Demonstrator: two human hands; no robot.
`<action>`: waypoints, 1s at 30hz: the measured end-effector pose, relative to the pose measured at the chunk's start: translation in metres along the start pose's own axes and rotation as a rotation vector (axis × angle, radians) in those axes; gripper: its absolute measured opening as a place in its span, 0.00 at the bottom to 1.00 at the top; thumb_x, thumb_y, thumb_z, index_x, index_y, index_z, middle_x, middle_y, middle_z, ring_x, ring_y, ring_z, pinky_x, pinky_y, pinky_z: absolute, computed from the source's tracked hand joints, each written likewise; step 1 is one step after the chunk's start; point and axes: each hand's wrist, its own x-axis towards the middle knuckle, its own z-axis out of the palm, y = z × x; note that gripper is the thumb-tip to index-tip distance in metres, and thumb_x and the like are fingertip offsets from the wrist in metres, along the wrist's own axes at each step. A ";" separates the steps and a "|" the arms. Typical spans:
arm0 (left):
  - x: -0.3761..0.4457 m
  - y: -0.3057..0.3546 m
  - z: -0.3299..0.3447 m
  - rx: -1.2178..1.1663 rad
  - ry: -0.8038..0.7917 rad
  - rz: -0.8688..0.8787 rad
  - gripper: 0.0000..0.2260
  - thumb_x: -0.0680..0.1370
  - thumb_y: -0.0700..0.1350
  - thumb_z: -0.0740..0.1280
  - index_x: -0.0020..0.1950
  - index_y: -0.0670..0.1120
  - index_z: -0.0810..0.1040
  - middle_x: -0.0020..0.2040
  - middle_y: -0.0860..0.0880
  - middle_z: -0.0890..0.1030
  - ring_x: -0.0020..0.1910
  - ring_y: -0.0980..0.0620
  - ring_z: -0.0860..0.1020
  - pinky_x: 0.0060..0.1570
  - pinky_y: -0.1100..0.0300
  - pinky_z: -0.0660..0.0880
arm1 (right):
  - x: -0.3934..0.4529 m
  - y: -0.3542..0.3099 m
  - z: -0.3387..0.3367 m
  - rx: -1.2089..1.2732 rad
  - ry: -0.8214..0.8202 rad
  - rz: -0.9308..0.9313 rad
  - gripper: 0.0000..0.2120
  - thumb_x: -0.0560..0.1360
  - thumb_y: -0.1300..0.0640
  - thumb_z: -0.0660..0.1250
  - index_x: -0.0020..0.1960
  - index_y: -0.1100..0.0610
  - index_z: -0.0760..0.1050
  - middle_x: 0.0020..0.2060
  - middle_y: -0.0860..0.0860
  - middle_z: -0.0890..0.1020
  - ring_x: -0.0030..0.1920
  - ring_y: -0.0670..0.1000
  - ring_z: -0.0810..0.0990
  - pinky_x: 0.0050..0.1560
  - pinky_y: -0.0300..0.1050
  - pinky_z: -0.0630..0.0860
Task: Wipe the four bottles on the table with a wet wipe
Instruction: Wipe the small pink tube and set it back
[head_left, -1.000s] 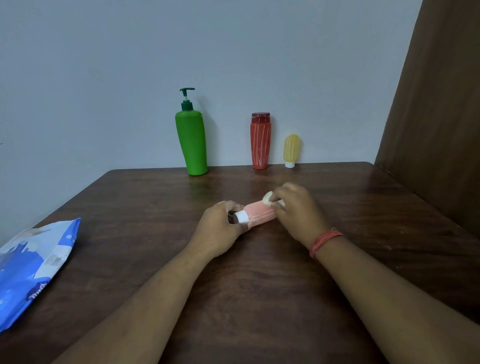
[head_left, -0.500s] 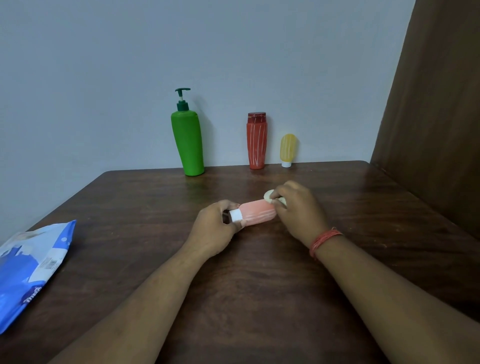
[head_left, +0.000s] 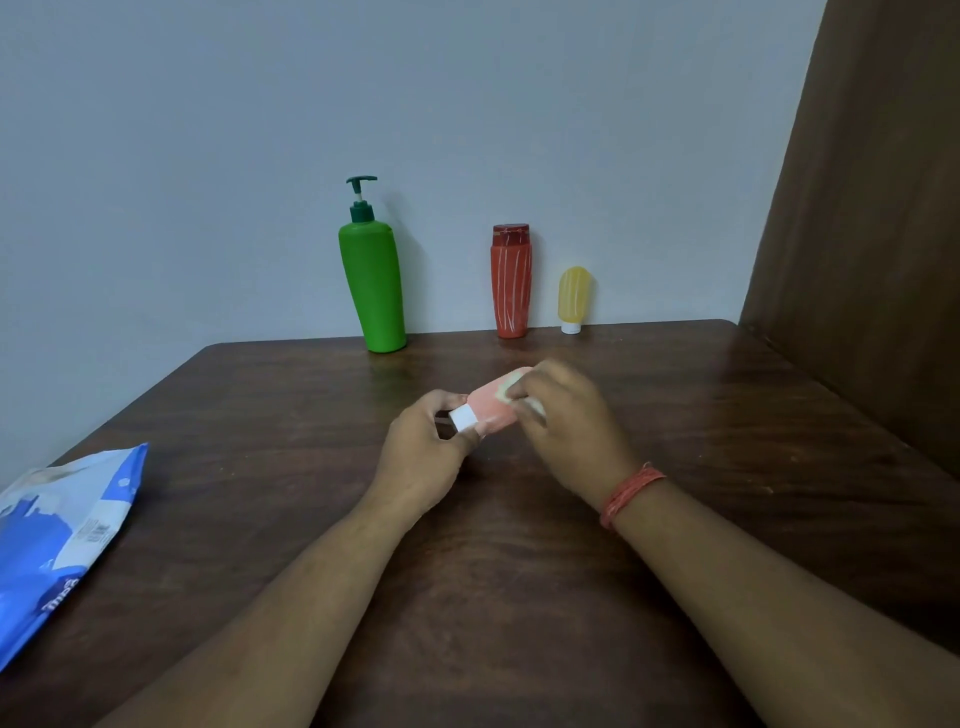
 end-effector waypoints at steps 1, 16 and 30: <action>0.000 0.000 0.000 -0.037 0.009 -0.008 0.08 0.75 0.45 0.76 0.52 0.53 0.81 0.49 0.54 0.85 0.50 0.49 0.82 0.49 0.50 0.79 | -0.002 -0.007 0.003 0.015 -0.044 -0.097 0.03 0.74 0.61 0.69 0.46 0.60 0.81 0.44 0.55 0.80 0.46 0.53 0.77 0.45 0.47 0.76; -0.008 0.007 0.003 -0.252 -0.043 -0.038 0.10 0.74 0.41 0.77 0.53 0.47 0.81 0.49 0.49 0.86 0.49 0.52 0.83 0.49 0.60 0.78 | 0.003 -0.007 0.005 -0.062 -0.088 -0.226 0.04 0.72 0.62 0.71 0.47 0.59 0.82 0.43 0.54 0.80 0.45 0.55 0.79 0.44 0.48 0.77; -0.008 0.005 0.005 -0.245 -0.095 -0.056 0.10 0.73 0.42 0.76 0.48 0.50 0.77 0.54 0.50 0.84 0.54 0.44 0.82 0.57 0.45 0.77 | 0.008 0.023 -0.007 -0.007 0.148 0.122 0.06 0.75 0.64 0.69 0.51 0.59 0.82 0.48 0.53 0.79 0.49 0.54 0.78 0.48 0.45 0.75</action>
